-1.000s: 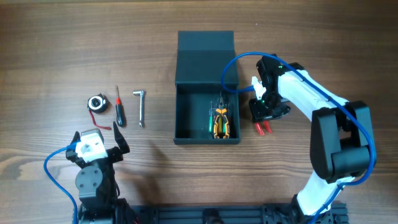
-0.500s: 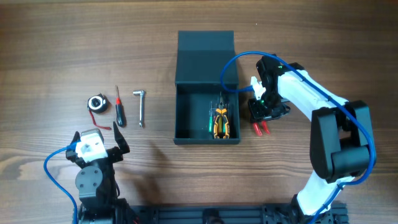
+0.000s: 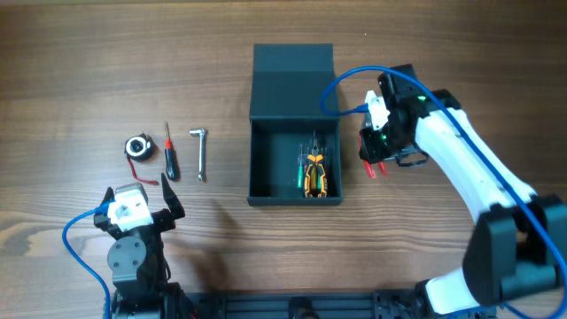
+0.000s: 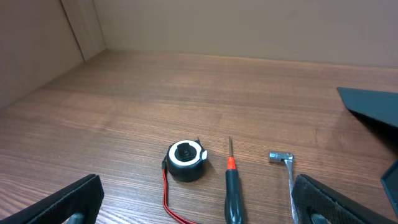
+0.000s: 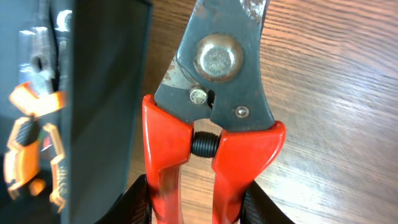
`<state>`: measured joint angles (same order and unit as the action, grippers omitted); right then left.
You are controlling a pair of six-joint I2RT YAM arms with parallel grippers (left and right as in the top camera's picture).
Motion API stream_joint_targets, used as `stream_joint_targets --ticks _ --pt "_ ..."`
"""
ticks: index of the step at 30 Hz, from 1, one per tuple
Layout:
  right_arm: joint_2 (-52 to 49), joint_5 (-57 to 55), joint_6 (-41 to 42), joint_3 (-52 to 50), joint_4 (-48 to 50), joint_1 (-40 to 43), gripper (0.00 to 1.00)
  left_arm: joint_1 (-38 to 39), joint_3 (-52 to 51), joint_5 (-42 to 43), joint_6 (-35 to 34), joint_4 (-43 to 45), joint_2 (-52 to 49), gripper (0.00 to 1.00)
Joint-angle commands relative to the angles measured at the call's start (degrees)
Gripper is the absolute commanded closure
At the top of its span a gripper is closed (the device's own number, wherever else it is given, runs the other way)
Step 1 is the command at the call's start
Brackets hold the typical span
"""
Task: Pack container
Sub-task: 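Carry the red shears left and lower them into the green box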
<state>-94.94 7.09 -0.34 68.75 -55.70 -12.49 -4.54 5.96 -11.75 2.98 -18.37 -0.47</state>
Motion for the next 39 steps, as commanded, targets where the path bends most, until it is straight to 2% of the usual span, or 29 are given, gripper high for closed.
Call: stream_joint_targets --ticks 1,5,8,16,19,24,33,39 --pt "4.7 0.7 1.1 5.2 -2.2 -0.2 0.83 0.3 -0.3 -0.3 1.3 0.2 0.3 0.00" --pt "5.6 2.8 2.4 11.9 -8.7 -0.3 0.84 0.3 -0.3 -0.3 1.3 0.2 0.3 0.00" --pt "5.6 5.7 5.7 13.8 -9.5 -1.4 0.84 0.3 -0.3 -0.3 1.3 0.2 0.3 0.00" --pt "5.5 6.5 16.7 14.7 -6.1 -13.5 0.84 0.3 -0.3 -0.3 1.3 0.2 0.3 0.00" --pt "5.4 5.6 23.2 14.7 -4.2 -18.7 0.85 0.3 -0.3 -0.3 1.3 0.2 0.3 0.00" --pt "3.5 2.8 26.0 14.5 -3.3 -21.8 0.84 0.3 -0.3 -0.3 1.3 0.2 0.3 0.00" --pt "-7.8 2.8 27.4 14.4 -2.8 -21.9 0.84 0.3 -0.3 -0.3 1.3 0.2 0.3 0.00" --pt "-8.0 2.8 27.3 14.0 -2.9 -21.8 0.84 0.3 -0.3 -0.3 1.3 0.2 0.3 0.00"
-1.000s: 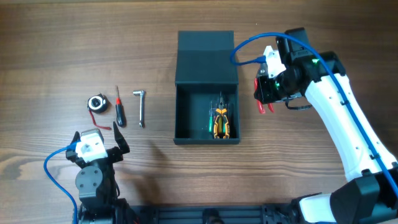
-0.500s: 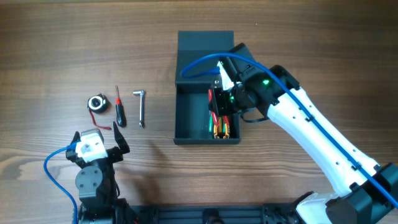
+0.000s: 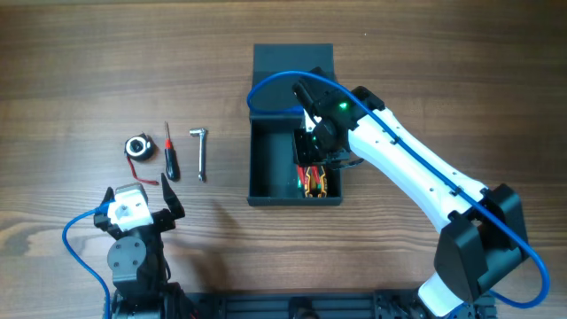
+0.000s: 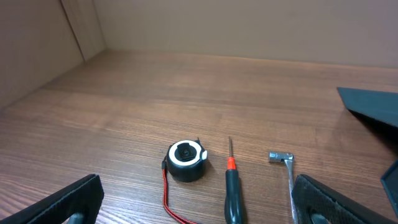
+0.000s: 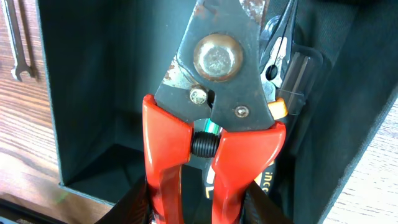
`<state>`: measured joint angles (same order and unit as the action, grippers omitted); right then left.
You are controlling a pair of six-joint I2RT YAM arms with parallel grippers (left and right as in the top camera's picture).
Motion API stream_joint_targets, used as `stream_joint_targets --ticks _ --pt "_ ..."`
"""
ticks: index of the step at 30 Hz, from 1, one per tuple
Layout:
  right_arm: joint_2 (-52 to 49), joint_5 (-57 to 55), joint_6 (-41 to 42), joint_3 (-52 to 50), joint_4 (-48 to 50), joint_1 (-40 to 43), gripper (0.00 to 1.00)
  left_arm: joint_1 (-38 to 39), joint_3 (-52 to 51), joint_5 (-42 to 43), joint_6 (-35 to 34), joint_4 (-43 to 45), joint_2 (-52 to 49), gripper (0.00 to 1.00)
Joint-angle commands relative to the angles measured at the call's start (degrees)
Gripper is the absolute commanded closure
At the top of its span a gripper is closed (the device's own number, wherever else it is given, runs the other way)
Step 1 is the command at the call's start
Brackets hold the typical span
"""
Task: Pack container
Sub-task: 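Carry the red shears left and lower them into the green box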
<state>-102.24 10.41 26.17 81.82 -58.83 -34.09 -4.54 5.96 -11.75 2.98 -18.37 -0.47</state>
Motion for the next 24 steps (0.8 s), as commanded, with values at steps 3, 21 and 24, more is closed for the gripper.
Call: stream_joint_targets --ticks 3,21,24 --pt "-0.7 -0.5 0.8 -2.4 1.3 -0.2 0.84 0.3 -0.3 -0.3 1.3 0.2 0.3 0.00" --pt "-0.7 -0.5 -2.0 -10.3 3.7 -0.2 0.84 0.3 -0.3 -0.3 1.3 0.2 0.3 0.00" --pt "-0.7 -0.5 -2.0 -10.3 3.7 -0.2 0.84 0.3 -0.3 -0.3 1.3 0.2 0.3 0.00"
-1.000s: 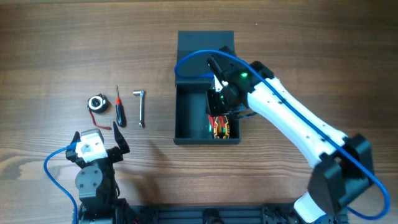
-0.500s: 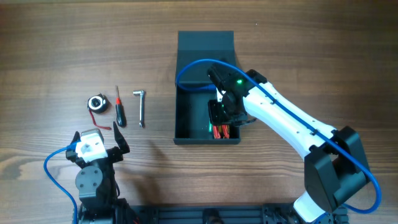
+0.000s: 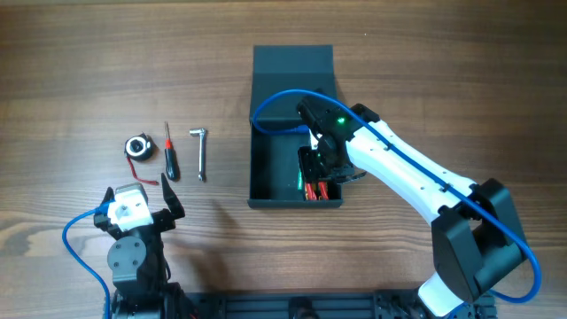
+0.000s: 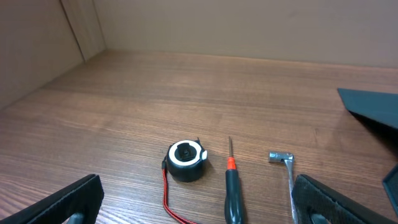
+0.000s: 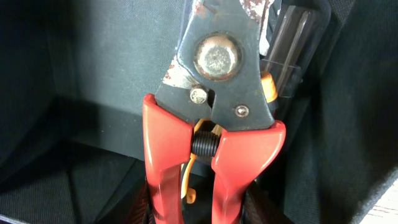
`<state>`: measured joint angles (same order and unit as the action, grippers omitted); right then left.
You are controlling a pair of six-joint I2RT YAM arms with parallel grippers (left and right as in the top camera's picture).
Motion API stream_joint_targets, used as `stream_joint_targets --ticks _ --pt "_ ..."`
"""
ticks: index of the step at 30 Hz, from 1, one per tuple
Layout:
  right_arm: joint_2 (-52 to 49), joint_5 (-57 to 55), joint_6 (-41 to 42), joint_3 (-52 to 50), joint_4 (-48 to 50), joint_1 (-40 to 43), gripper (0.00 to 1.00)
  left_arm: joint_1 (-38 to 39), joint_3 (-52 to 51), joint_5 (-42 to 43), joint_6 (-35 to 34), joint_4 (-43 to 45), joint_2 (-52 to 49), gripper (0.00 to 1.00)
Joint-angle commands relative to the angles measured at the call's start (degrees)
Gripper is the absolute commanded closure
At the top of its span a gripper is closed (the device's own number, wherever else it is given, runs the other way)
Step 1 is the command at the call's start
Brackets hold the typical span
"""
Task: Pack container
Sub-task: 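Carry the red shears left and lower them into the green box, then open the right gripper and retract it to the upper right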
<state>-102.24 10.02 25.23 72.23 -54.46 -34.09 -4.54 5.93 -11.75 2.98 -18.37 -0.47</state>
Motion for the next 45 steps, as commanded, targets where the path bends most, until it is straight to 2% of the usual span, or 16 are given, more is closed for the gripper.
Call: stream_joint_targets --ticks 1,4,7,9,14,24,26,29,30,31,35,38,45 --pt "-0.7 -0.1 -1.1 -0.7 -0.7 -0.2 0.83 0.3 -0.3 -0.3 1.3 0.2 0.3 0.00" --pt "-0.7 -0.1 -1.1 -0.7 -1.1 -0.2 0.47 0.3 -0.3 -0.3 1.3 0.2 0.3 0.00" --pt "-0.7 -0.1 -1.1 -0.7 -1.2 -0.2 0.22 0.3 -0.3 -0.3 1.3 0.2 0.3 0.00" --pt "-0.7 -0.1 -1.1 -0.7 -1.1 -0.2 0.19 0.3 -0.3 -0.3 1.3 0.2 0.3 0.00" --pt "-0.7 1.2 -1.1 -0.3 1.3 -0.2 0.23 0.3 -0.3 -0.3 1.3 0.2 0.3 0.00" --pt "-0.7 1.0 -3.5 12.2 0.2 3.1 0.25 0.3 -0.3 -0.3 1.3 0.2 0.3 0.00" --pt "-0.7 -2.2 -4.4 15.2 -1.3 5.3 0.24 0.3 -0.3 -0.3 1.3 0.2 0.3 0.00" --pt "-0.7 -6.3 -7.5 21.0 -5.0 13.4 0.19 0.3 -0.3 -0.3 1.3 0.2 0.3 0.00" --pt "-0.7 -7.2 -7.9 22.2 -6.3 16.3 0.15 0.3 -0.3 -0.3 1.3 0.2 0.3 0.00" --pt "-0.7 -8.8 -9.5 23.1 -7.3 20.9 0.06 0.3 -0.3 -0.3 1.3 0.2 0.3 0.00" --pt "-0.7 -8.9 -13.3 23.1 -8.0 32.3 0.01 0.3 -0.3 -0.3 1.3 0.2 0.3 0.00" --pt "-0.7 -9.0 -16.4 23.1 -6.8 35.3 0.00 0.3 -0.3 -0.3 1.3 0.2 0.3 0.00" --pt "-0.7 -8.9 -16.2 23.1 -5.7 35.6 0.00 0.3 -0.3 -0.3 1.3 0.2 0.3 0.00"
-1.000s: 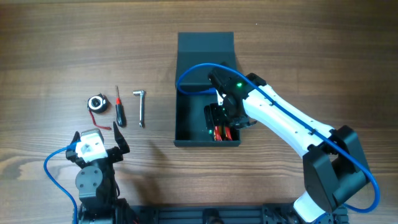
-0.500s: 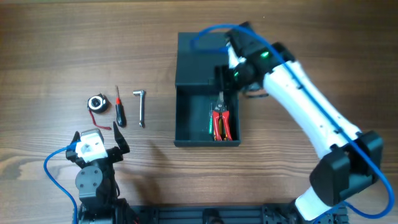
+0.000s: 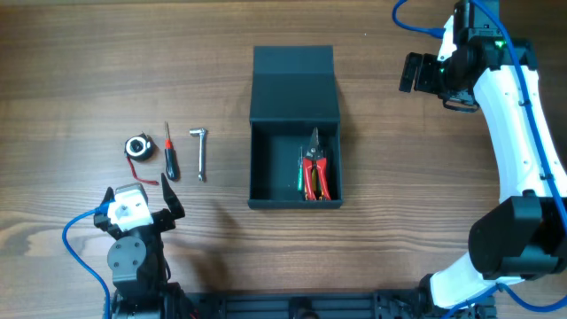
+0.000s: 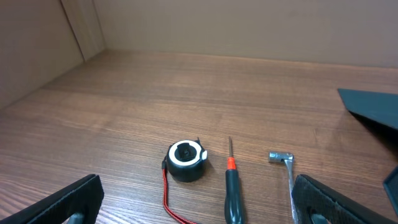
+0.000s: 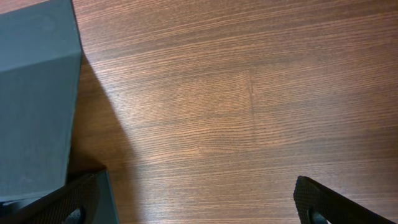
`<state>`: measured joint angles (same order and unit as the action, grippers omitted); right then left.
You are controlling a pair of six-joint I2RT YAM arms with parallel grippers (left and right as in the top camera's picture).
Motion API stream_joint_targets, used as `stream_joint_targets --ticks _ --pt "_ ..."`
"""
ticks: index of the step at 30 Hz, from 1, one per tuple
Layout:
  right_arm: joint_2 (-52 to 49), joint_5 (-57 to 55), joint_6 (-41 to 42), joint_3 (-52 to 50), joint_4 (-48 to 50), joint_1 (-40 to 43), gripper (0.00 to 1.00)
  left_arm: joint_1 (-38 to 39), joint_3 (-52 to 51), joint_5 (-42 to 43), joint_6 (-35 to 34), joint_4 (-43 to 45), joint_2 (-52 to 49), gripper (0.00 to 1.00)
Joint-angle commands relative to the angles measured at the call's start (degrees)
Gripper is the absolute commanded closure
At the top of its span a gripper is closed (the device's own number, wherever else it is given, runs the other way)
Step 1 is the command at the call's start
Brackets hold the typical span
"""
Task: Pack container
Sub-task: 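Open the right gripper and retract it to the upper right, then move the left gripper forward and grasp the silver socket wrench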
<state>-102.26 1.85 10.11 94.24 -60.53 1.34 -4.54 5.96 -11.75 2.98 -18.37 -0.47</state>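
The dark box [image 3: 266, 164] stands open mid-table, its lid [image 3: 293, 84] lying flat behind it. Red-handled pliers [image 3: 320, 175] lie inside at the right, over other tools with green and orange parts. On the table to the left lie a black tape measure [image 3: 138, 147], a red-and-black screwdriver [image 3: 168, 152] and a metal L-wrench [image 3: 200, 152], also in the left wrist view as tape measure [image 4: 185, 160], screwdriver [image 4: 232, 190] and wrench [image 4: 286, 171]. My left gripper [image 3: 159, 213] rests open near the front edge. My right gripper [image 3: 423, 73] is open and empty, right of the lid.
The right wrist view looks down on bare wood with the lid's corner [image 5: 34, 99] at its left. The left arm's base and blue cable [image 3: 89, 248] sit at the front left corner.
My right gripper has let go of the red pliers, which now lie in the box. It has moved from inside the box to the far right of the table and stands open.
My right gripper held the red pliers beside the box's right wall. Then it held them over the box, then low inside it over the orange pliers. Now the pliers lie in the box and the gripper is away, open. The left arm stayed still.
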Motion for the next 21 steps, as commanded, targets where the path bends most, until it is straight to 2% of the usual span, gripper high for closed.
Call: stream_joint_targets --ticks 1,5,6,8,10,12,14,15,16,18,19,20,21 --pt "-0.6 -0.8 -1.1 1.1 0.3 0.1 0.00 0.3 -0.3 -0.3 1.3 0.2 0.3 0.00" --pt "-0.6 -0.8 -1.1 1.1 0.3 0.1 0.00 0.3 -0.3 0.8 1.2 1.1 0.3 0.00" --pt "-0.6 -0.8 -1.1 1.1 0.3 0.1 0.00 0.3 -0.3 5.4 1.3 1.1 0.3 0.00" --pt "-0.6 -0.8 -1.1 1.1 0.3 0.1 0.00 0.3 -0.3 7.6 1.0 6.1 0.3 0.00" --pt "-0.6 -0.8 -1.1 1.1 0.3 0.1 0.00 0.3 0.7 14.1 0.9 13.6 0.2 0.00" --pt "-0.6 -0.8 -1.1 1.1 0.3 0.1 0.00 0.3 3.7 14.3 0.8 14.1 -1.4 0.00" --pt "-0.6 -0.8 -1.1 1.1 0.3 0.1 0.00 0.3 7.1 14.3 -2.6 14.9 -5.0 0.00" --pt "-0.6 -0.8 -1.1 1.1 0.3 0.1 0.00 0.3 8.7 14.4 -4.6 16.3 -7.0 0.00" --pt "-0.6 -0.8 -1.1 1.1 0.3 0.1 0.00 0.3 10.6 14.4 -10.0 18.7 -9.4 0.00" --pt "-0.6 -0.8 -1.1 1.1 0.3 0.1 0.00 0.3 11.9 15.5 -23.3 25.3 -12.0 0.00" --pt "-0.6 -0.8 -1.1 1.1 0.3 0.1 0.00 0.2 11.9 13.8 -27.9 28.2 -12.3 0.00" --pt "-0.6 -0.8 -1.1 1.1 0.4 0.1 0.00 0.2 11.9 12.2 -35.4 31.7 -12.3 0.00" --pt "-0.6 -0.8 -1.1 1.1 0.4 0.1 0.00 0.3 11.9 12.0 -35.8 33.7 -12.5 0.00"
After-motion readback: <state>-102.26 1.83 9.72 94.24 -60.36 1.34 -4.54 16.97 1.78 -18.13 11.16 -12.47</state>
